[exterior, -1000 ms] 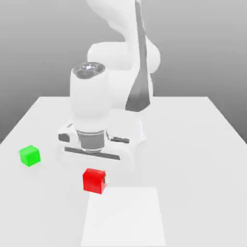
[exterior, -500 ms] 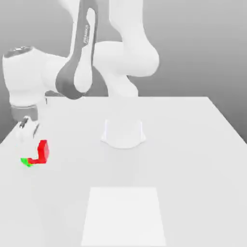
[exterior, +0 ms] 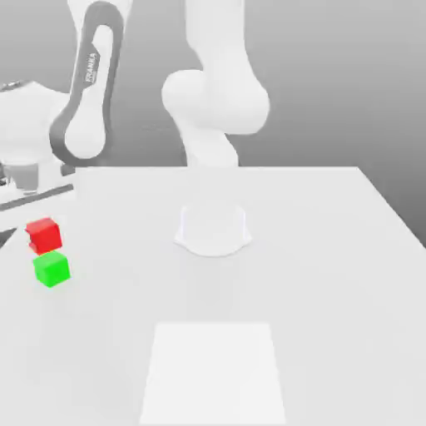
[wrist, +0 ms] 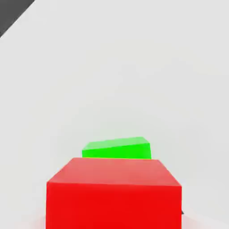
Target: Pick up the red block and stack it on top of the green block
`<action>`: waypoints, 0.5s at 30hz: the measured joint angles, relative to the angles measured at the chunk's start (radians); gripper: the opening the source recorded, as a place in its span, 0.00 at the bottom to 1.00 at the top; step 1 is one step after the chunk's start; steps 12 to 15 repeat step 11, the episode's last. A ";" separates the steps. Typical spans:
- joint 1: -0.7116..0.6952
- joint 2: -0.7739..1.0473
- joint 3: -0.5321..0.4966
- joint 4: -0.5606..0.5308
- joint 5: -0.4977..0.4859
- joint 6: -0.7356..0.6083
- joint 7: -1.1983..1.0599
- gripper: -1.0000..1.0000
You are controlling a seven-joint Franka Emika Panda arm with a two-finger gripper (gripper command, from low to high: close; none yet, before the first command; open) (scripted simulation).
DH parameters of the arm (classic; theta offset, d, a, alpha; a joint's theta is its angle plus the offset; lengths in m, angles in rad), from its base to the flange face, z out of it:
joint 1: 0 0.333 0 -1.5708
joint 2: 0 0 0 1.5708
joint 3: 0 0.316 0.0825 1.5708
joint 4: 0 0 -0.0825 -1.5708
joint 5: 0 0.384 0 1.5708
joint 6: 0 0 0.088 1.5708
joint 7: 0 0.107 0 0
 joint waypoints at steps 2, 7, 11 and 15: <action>0.000 0.000 0.000 0.000 0.000 0.000 0.000 1.00; -0.004 0.002 0.001 0.000 0.000 0.001 0.000 1.00; -0.042 -0.127 -0.002 -0.006 -0.148 -0.115 0.105 1.00; -0.042 -0.127 -0.002 -0.006 -0.148 -0.115 0.105 1.00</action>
